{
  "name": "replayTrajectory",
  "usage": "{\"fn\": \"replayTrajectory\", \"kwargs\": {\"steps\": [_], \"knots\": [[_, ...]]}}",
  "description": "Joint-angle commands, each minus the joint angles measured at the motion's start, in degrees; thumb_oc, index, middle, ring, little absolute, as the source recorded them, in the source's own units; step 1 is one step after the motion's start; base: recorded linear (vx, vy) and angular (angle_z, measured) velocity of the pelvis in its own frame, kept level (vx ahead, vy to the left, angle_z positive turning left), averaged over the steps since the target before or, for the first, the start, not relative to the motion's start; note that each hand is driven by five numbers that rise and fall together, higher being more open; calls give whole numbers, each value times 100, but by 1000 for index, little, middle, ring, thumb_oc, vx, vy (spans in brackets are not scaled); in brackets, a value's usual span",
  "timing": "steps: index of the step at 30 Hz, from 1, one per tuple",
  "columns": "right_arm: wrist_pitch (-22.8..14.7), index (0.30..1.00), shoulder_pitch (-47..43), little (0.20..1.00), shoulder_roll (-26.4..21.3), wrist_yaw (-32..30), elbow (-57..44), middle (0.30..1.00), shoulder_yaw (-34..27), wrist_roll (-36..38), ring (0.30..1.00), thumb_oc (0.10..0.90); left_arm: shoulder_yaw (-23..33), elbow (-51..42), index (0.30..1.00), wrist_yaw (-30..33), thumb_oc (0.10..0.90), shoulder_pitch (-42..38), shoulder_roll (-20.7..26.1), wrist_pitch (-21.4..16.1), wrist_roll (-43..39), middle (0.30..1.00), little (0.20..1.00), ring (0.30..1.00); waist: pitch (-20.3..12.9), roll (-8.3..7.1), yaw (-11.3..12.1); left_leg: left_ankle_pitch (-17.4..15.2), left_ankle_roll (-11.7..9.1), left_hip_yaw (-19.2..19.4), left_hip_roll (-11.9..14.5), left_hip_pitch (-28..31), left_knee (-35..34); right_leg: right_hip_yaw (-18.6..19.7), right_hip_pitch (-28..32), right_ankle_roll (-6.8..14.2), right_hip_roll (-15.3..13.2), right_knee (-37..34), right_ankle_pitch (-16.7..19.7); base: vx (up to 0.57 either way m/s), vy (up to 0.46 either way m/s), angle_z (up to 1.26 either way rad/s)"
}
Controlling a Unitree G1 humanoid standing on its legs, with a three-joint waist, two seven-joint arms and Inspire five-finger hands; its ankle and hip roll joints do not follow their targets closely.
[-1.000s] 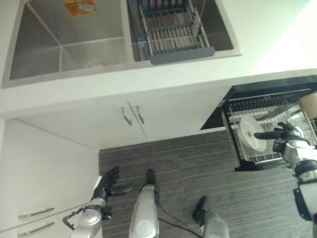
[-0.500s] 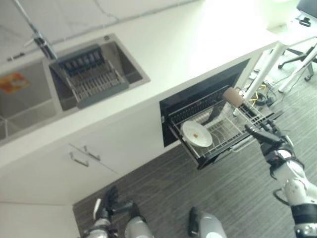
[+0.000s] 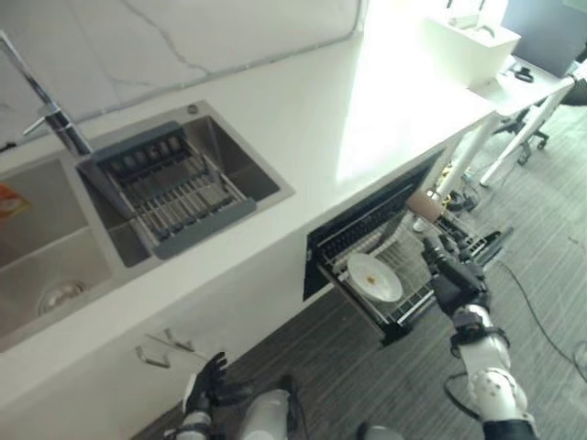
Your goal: Place the dishes in the dishwasher.
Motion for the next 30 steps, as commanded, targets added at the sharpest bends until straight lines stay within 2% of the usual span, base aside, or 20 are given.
{"fn": "replayTrajectory", "kwargs": {"steps": [1, 2, 3, 5, 7, 12, 14, 18, 23, 24, 25, 26, 30], "knots": [[-982, 900, -612, 900, -653, -58, -473, 900, -693, 184, 900, 800, -75, -506, 900, 106, 800, 122, 320, -296, -88, 900, 900, 900, 119, 150, 15, -223, -824, -565, 462, 366, -161, -277, 332, -306, 25, -1234, 396, -27, -288, 12], [-1058, 900, -667, 900, -688, -123, -439, 900, -699, 204, 900, 800, -11, -505, 900, 120, 800, 58, 373, -205, -199, 900, 900, 900, 116, 117, 22, -253, -859, -523, 496, 368, -161, -250, 166, -289, -91, -1234, 259, -21, -342, -4], [-1138, 900, -680, 900, -707, -212, -454, 900, -722, 211, 900, 800, 49, -504, 900, 119, 800, 12, 424, -126, -264, 900, 900, 900, 120, 61, -17, -319, -898, -533, 504, 394, -161, -122, -49, -241, -200, -1234, 369, 5, -297, -22], [-1313, 900, -677, 900, -846, -536, -440, 900, -835, 111, 900, 800, 73, -508, 900, 124, 800, 29, 450, 11, -304, 900, 900, 900, 9, 6, -31, -366, -926, -461, 577, 360, -161, -19, -258, -193, -209, -1234, 109, 37, -308, -23], [-1294, 900, -817, 900, -1208, -982, -174, 900, -1154, 22, 900, 800, -55, -351, 900, 100, 800, 130, 233, -46, -79, 900, 900, 900, -198, 4, -4, -351, -1048, -286, 775, 320, -161, -63, -286, -288, -107, -1234, -75, 70, -269, 7], [-1239, 900, -666, 900, -1523, -1562, 42, 900, -1533, -95, 900, 800, -105, -170, 900, 29, 800, 247, 23, -6, -107, 900, 900, 900, -304, 31, -66, -275, -1151, -250, 960, 310, -161, -20, -217, -406, 63, -1234, -224, 61, -131, -19], [-1134, 900, -601, 900, -1683, -1670, 218, 900, -1656, -99, 900, 800, -142, -15, 900, -58, 800, 263, -11, 31, -51, 900, 900, 900, -320, 41, -93, -246, -1194, -253, 1019, 310, -161, -42, -197, -434, 107, -1234, -251, 47, -134, -4], [-658, 900, -503, 900, -1903, -1542, 849, 900, -1693, 31, 900, 800, -192, 387, 900, -171, 800, 258, -72, 131, -51, 900, 900, 900, -357, 47, -131, -202, -1264, -314, 1079, 312, -161, -68, -175, -480, 181, -1234, -294, 36, -115, 1], [-220, 900, -638, 900, -2241, -1247, 2136, 900, -1492, 144, 900, 800, -231, 797, 900, -233, 800, 180, -33, 384, -152, 900, 900, 900, -387, 85, -97, -160, -1326, -367, 1117, 321, -161, -134, -147, -513, 216, -1234, -323, 36, -93, 6], [-36, 519, -770, 519, -2390, -1156, 2604, 519, -1358, 53, 519, 546, -272, 766, 900, -250, 800, 156, -7, 496, -168, 900, 900, 900, -382, 122, -64, -145, -1354, -398, 1116, 317, -161, -166, -138, -521, 205, -1234, -325, 31, -67, 14], [92, 338, -862, 338, -2469, -1161, 2847, 338, -1230, 45, 338, 425, -297, 752, 900, -263, 800, 141, 8, 546, -145, 900, 900, 900, -374, 143, -32, -133, -1363, -422, 1102, 309, -161, -179, -136, -527, 195, -1234, -324, 26, -62, 10], [271, 300, -993, 300, -2518, -1160, 3191, 300, -1078, 203, 300, 400, -375, 733, 900, -258, 800, 125, 27, 604, -181, 900, 900, 900, -374, 176, 4, -129, -1372, -445, 1085, 302, -161, -208, -130, -530, 178, -1234, -327, 19, -43, 2], [785, 300, -1265, 300, -2588, -840, 4121, 300, -922, 890, 300, 400, -452, 554, 900, -303, 800, 122, 129, 800, -173, 900, 900, 900, -381, 276, 116, -128, -1373, -515, 1014, 290, -161, -262, -113, -532, 124, -1234, -332, 21, -42, 8]]}}
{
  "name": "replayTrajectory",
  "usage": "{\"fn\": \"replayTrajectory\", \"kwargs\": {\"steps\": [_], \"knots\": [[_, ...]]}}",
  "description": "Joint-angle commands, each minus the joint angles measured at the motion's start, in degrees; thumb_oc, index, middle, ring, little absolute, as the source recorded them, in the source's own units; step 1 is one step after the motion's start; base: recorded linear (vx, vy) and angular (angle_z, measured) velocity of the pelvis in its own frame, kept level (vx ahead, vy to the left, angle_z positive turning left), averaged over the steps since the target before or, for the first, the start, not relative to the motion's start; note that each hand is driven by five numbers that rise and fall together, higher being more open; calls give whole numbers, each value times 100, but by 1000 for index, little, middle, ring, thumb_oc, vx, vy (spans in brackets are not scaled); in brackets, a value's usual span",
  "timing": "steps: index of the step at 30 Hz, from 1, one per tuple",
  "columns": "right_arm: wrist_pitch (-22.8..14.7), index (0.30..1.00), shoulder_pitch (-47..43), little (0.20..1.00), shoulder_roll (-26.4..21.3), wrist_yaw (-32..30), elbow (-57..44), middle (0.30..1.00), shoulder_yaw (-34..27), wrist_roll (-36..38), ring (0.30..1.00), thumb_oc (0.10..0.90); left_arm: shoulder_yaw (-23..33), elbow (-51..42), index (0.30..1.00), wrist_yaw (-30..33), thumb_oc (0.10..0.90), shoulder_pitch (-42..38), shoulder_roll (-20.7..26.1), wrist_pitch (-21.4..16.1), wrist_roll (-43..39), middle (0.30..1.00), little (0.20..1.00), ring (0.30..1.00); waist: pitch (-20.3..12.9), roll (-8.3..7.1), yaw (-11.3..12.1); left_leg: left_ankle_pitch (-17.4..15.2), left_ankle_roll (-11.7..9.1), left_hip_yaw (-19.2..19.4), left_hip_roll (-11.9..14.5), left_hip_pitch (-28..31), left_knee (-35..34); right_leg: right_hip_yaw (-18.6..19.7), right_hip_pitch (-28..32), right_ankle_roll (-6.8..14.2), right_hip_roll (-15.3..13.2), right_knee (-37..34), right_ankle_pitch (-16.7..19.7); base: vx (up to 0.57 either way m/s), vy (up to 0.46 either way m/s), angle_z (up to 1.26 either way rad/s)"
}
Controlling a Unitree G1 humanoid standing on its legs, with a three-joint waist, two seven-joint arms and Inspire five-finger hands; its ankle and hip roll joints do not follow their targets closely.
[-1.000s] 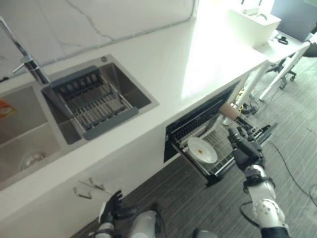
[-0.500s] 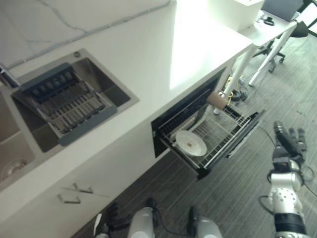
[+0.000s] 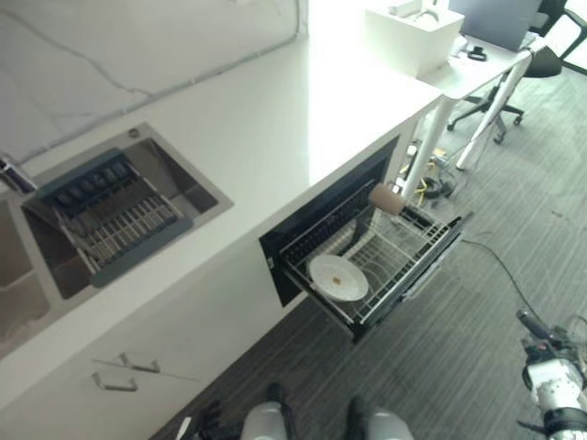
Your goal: Place the dishes in the dishwasher.
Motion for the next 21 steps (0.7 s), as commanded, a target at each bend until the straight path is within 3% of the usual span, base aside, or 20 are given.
{"fn": "replayTrajectory", "kwargs": {"steps": [1, 11, 17, 21], "knots": [[104, 300, -524, 300, -487, 367, 23, 300, -106, 611, 300, 400, -169, -351, 900, -41, 800, -96, 237, 68, -24, 900, 900, 900, -64, -31, 203, -495, -545, -516, 434, 242, 316, 53, 275, 591, -393, -439, 118, 10, -36, 6], [840, 300, -1529, 300, -610, 466, 1336, 300, 190, 830, 300, 400, -559, -564, 900, 32, 800, 14, 157, 297, -222, 900, 900, 900, -150, 381, 528, -479, -536, -631, 151, 285, 316, -153, 440, 574, -627, -439, 58, 28, 63, 25], [955, 300, -1812, 300, -681, 509, 1570, 300, 185, 1153, 300, 400, -633, -543, 900, -33, 800, 100, 64, 297, -283, 900, 900, 900, -157, 530, 753, -469, -510, -746, -51, 250, 316, -347, 577, 588, -768, -439, 28, 32, 86, 18], [942, 300, -2029, 300, -679, 478, 1560, 300, 198, 1266, 300, 400, -646, -457, 900, -89, 800, 147, 46, 287, -262, 900, 900, 900, -158, 551, 928, -438, -505, -848, -145, 178, 316, -519, 630, 621, -874, -439, 48, 13, 62, 30]]}}
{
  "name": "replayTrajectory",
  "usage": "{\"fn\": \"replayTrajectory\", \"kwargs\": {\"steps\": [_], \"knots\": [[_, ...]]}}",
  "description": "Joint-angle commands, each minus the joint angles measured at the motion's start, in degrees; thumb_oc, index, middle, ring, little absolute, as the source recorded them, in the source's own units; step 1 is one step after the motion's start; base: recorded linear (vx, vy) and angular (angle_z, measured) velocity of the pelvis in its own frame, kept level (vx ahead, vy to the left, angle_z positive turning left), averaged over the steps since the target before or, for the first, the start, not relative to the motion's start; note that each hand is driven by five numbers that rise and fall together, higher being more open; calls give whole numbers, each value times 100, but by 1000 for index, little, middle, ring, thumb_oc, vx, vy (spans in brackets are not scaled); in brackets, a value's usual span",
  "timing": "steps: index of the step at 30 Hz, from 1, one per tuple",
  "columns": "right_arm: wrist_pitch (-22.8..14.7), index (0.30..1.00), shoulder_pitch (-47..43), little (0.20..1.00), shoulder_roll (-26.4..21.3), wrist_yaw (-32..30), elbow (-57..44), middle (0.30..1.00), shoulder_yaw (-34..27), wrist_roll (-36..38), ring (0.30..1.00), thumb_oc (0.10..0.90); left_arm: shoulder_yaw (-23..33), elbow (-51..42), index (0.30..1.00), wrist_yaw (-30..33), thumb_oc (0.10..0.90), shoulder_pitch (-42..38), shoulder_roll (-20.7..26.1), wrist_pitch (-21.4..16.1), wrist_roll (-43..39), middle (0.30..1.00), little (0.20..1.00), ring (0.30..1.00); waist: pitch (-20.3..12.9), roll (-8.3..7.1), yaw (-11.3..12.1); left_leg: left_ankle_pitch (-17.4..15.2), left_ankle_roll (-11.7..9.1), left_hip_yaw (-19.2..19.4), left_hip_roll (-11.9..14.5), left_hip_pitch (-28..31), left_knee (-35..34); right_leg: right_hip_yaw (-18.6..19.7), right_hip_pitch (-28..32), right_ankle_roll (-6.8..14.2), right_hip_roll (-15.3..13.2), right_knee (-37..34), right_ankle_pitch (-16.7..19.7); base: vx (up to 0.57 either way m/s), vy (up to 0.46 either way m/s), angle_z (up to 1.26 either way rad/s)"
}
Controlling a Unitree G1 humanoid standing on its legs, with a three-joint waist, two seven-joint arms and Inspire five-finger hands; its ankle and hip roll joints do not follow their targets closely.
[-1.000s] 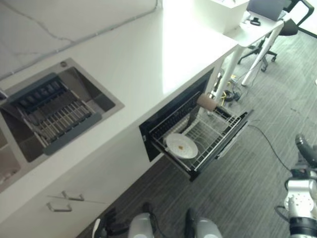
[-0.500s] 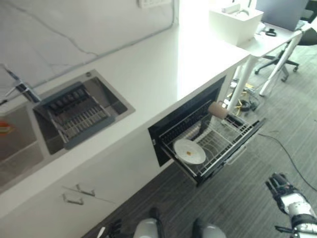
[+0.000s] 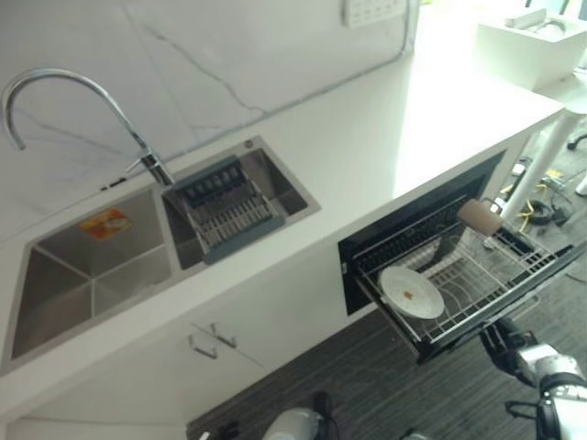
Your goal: Place the dishes in the dishwasher.
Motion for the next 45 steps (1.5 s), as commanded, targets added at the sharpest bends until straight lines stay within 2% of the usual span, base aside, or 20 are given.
{"fn": "replayTrajectory", "kwargs": {"steps": [1, 9, 11, 12, 13, 15, 16, 18, 23, 27, 32, 33, 34, 37, 39, 42, 43, 44, 45], "knots": [[-126, 300, -868, 300, -238, 304, -360, 300, -14, 429, 300, 400, -76, -34, 900, 14, 800, -187, 224, -175, -245, 900, 900, 900, 57, -133, 249, -651, -727, -390, 562, -25, 727, 86, 220, 155, -23, -321, -42, 52, 58, 36], [-260, 300, -1269, 300, -209, 227, -304, 300, 131, 447, 300, 400, 75, 90, 900, 48, 800, -122, 303, -283, -249, 900, 900, 900, 112, -246, 733, -626, -711, -732, 391, -145, 727, -311, 442, 251, -189, -321, -63, 47, 17, 30], [-339, 300, -1462, 300, -277, 203, -280, 300, 180, 519, 300, 400, 101, 77, 900, 40, 800, -123, 399, -309, -186, 900, 900, 900, 133, -283, 989, -568, -689, -878, 293, -268, 727, -554, 556, 312, -288, -321, -41, 51, -15, 43], [-371, 300, -1516, 300, -296, 199, -271, 300, 194, 518, 300, 400, 105, 76, 900, 38, 800, -135, 424, -308, -182, 900, 900, 900, 141, -290, 1039, -553, -681, -916, 265, -305, 727, -622, 582, 330, -315, -321, -36, 52, -17, 64], [-420, 300, -1636, 300, -370, 213, -279, 300, 235, 536, 300, 400, 130, 36, 900, 48, 800, -156, 492, -278, -182, 900, 900, 900, 162, -294, 1182, -517, -658, -976, 205, -390, 727, -762, 638, 384, -384, -321, -9, 47, -14, 64], [-517, 300, -1765, 300, -436, 283, -251, 300, 278, 587, 300, 400, 154, 11, 900, 45, 800, -179, 562, -269, -178, 900, 900, 900, 200, -290, 1315, -482, -623, -1044, 127, -482, 727, -909, 685, 454, -466, -321, 33, 97, -40, 69], [-585, 300, -1834, 300, -474, 322, -264, 300, 309, 607, 300, 400, 154, -21, 900, 48, 800, -173, 603, -258, -180, 900, 900, 900, 207, -322, 1361, -600, -642, -1080, 120, -465, 727, -886, 772, 530, -463, -321, -90, 138, -70, 74], [-799, 300, -2116, 300, -612, 521, -293, 300, 401, 670, 300, 400, 178, -104, 900, 36, 800, -143, 755, -285, -217, 900, 900, 900, 325, -299, 1533, -591, -597, -1170, 34, -570, 727, -1023, 829, 615, -548, -321, -67, 73, -50, 49], [-1149, 300, -2659, 300, -681, 903, -270, 300, 588, 531, 300, 400, 255, -75, 900, -4, 800, -194, 862, -363, -295, 900, 900, 900, 426, -278, 1726, -539, -544, -1242, -66, -755, 727, -1203, 869, 681, -658, -321, 7, 5, 8, 40], [-1338, 300, -3014, 300, -757, 1057, -251, 300, 707, 398, 300, 400, 246, -136, 900, -35, 800, -230, 858, -426, -266, 900, 900, 900, 467, -289, 1792, -525, -503, -1276, -111, -841, 727, -1269, 877, 705, -717, -321, 67, 23, 27, 18], [-1574, 300, -3124, 300, -760, 1453, -339, 300, 815, 73, 300, 400, 194, -400, 900, -100, 800, -205, 882, -529, -328, 900, 900, 900, 527, -340, 1738, -528, -487, -1195, -36, -898, 727, -1190, 779, 750, -733, -321, 144, 2, 22, -1], [-1557, 465, -3094, 465, -758, 1564, -354, 465, 816, 102, 465, 510, 191, -459, 900, -105, 800, -208, 896, -551, -330, 900, 900, 900, 545, -356, 1709, -537, -487, -1174, -11, -892, 727, -1163, 754, 755, -721, -321, 158, -30, -4, -6], [-1529, 900, -3045, 900, -742, 1679, -365, 900, 807, 67, 900, 800, 197, -514, 900, -112, 800, -200, 921, -574, -368, 900, 900, 900, 557, -372, 1686, -551, -487, -1148, 17, -881, 727, -1128, 729, 758, -705, -321, 166, -34, -10, -6], [-1464, 900, -2841, 900, -638, 2015, -480, 900, 813, -39, 900, 800, 278, -667, 900, -233, 800, -217, 997, -592, -580, 900, 900, 900, 572, -426, 1589, -578, -494, -1070, 107, -848, 727, -1030, 663, 768, -654, -321, 170, -52, -13, -16], [-1512, 900, -2569, 900, -522, 2208, -657, 900, 854, -418, 900, 800, 407, -789, 900, -262, 800, -251, 1078, -706, -694, 900, 900, 900, 584, -456, 1488, -453, -458, -966, 170, -875, 727, -1018, 521, 708, -637, -321, 323, -174, 46, -23], [-1671, 900, -2009, 900, -181, 2310, -1032, 900, 931, -933, 900, 800, 532, -1089, 900, -152, 800, -309, 1142, -707, -793, 900, 900, 900, 579, -567, 1294, -496, -455, -848, 283, -799, 727, -809, 414, 689, -538, -321, 311, -122, -11, -47], [-1794, 900, -1359, 900, 191, 2329, -1354, 900, 1122, -1537, 900, 800, 609, -1159, 900, -147, 800, -357, 1067, -697, -908, 900, 900, 900, 565, -666, 1060, -553, -453, -737, 402, -676, 727, -596, 346, 661, -419, -321, 262, -123, -48, -62], [-1906, 900, -1015, 900, 443, 2341, -1446, 900, 1235, -1754, 900, 800, 677, -1013, 900, -215, 800, -428, 956, -764, -1043, 900, 900, 900, 537, -719, 911, -594, -461, -651, 485, -590, 727, -456, 316, 624, -348, -321, 233, -111, -39, -61], [-1912, 900, -942, 900, 503, 2347, -1469, 900, 1251, -1807, 900, 800, 688, -970, 900, -226, 800, -451, 929, -773, -1052, 900, 900, 900, 530, -732, 877, -605, -462, -629, 503, -570, 727, -419, 312, 614, -331, -321, 225, -62, -21, -70]]}}
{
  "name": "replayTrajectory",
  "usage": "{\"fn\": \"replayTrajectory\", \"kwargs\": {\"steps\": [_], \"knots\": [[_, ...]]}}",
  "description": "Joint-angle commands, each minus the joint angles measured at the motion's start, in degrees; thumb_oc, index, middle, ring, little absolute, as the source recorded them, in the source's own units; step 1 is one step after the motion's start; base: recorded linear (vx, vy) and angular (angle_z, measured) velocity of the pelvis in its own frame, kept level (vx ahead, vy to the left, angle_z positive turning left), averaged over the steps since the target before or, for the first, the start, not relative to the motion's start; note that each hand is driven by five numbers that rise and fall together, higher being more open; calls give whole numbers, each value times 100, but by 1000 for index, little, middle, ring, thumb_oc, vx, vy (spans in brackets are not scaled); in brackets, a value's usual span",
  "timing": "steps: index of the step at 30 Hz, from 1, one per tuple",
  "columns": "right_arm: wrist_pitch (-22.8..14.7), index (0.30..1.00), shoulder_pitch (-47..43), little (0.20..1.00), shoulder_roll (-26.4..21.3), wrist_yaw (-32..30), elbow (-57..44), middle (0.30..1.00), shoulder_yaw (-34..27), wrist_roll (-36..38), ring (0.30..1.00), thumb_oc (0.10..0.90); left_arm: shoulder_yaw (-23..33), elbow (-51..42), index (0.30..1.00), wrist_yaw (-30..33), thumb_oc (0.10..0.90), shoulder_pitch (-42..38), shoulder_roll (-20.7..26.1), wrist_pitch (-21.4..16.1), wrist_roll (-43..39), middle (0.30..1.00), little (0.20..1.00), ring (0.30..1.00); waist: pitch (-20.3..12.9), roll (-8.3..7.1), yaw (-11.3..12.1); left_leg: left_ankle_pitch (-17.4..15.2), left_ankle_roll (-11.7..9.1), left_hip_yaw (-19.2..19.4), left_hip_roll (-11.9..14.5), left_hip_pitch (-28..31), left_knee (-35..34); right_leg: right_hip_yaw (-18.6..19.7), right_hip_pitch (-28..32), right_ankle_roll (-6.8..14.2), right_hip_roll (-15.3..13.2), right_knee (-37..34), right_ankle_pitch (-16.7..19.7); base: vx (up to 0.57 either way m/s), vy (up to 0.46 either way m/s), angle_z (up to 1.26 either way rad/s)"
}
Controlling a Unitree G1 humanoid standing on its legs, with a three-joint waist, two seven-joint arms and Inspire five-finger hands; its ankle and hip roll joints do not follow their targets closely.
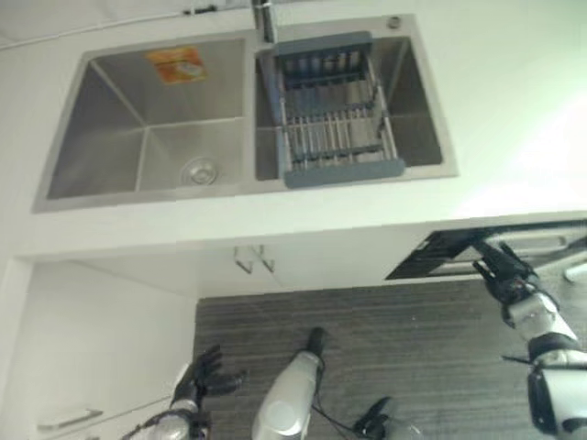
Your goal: Place the dishes in the dishwasher.
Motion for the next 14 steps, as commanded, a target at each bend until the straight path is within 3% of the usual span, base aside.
{"fn": "replayTrajectory", "kwargs": {"steps": [1, 5, 11, 14], "knots": [[-472, 900, -315, 900, 145, 298, -142, 900, 167, -659, 900, 800, -125, 250, 900, -25, 800, 297, 140, -399, -380, 900, 900, 900, -632, -204, 67, -743, -515, 95, 627, 75, 450, 712, -167, 412, -353, 94, 254, -61, -20, -67], [-607, 900, 715, 900, 725, 264, -314, 900, 510, -1563, 900, 800, -28, 736, 900, 5, 800, -47, -164, -463, -290, 900, 900, 900, -809, -296, -407, -883, -566, 332, 846, 331, 450, 1086, -255, 289, -176, 94, 169, -65, -9, -40], [-694, 900, 1510, 900, 1006, 520, -105, 900, 708, -2487, 900, 800, 115, 1028, 900, 62, 800, -335, -344, -295, -398, 900, 900, 900, -997, -327, -817, -971, -582, 486, 974, 583, 450, 1377, -294, 186, -13, 94, 98, -3, 8, -38], [-723, 900, 1823, 900, 1136, 569, 80, 900, 771, -2614, 900, 800, 188, 1185, 900, 12, 800, -443, -400, -236, -455, 900, 900, 900, -1063, -353, -977, -1019, -593, 576, 1035, 740, 450, 1463, -243, 148, 53, 94, 49, 51, -16, -29]]}}
